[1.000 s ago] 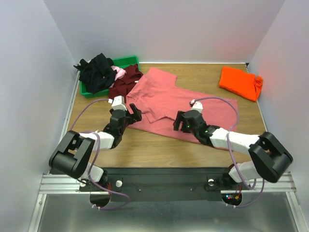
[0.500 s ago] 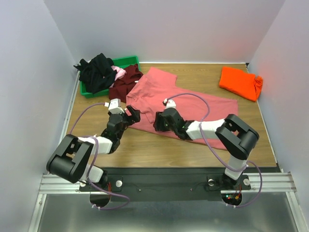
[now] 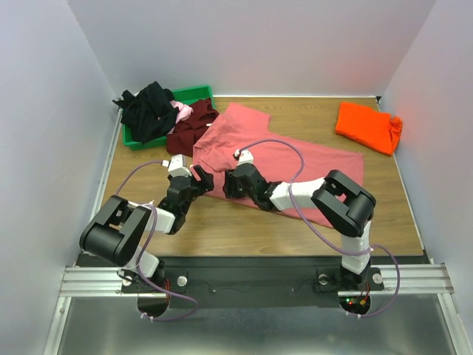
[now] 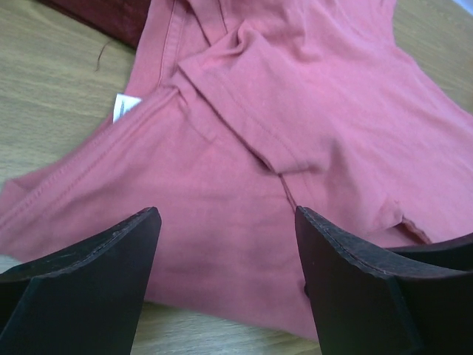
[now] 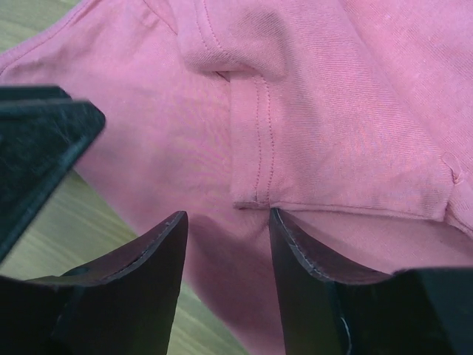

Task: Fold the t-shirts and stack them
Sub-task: Fold the tshirt

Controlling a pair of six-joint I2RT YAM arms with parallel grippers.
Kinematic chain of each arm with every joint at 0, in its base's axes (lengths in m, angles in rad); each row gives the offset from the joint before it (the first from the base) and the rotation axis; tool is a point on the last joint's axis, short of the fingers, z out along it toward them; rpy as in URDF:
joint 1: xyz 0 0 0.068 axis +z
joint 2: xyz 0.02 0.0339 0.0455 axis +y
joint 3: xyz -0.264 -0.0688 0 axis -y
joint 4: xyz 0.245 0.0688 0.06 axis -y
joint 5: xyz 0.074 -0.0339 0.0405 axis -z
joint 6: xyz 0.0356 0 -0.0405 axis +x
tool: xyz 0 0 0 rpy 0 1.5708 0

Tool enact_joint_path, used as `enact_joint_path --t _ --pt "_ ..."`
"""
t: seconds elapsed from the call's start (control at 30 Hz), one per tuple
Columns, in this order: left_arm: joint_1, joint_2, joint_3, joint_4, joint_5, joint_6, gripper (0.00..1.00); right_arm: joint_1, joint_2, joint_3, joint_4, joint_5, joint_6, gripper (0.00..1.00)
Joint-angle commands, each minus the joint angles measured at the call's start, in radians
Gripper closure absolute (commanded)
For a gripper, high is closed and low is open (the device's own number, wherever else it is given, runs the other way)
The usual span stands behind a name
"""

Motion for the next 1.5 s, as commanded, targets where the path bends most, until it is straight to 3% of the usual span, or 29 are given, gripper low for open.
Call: enact_joint_path --t 0.0,0.3,1.03,1.47 --pt "-0.003 0.015 0.0 0.061 -0.006 -0.012 0.16 0.005 0.038 0.042 0.038 0.054 -0.028 0.48" --pt "-0.003 0.044 0.001 0.063 -0.01 -0.024 0.17 0.005 0.056 0.064 0.033 0.116 -0.022 0.55" --pt "-0.003 0.053 -0.006 0.06 0.002 -0.033 0.18 0.005 -0.033 0.034 0.053 0.143 -0.025 0.55" --pt "-0.003 0.045 -0.008 0.054 0.008 -0.032 0.18 0.005 0.049 0.093 0.058 0.155 -0.025 0.55"
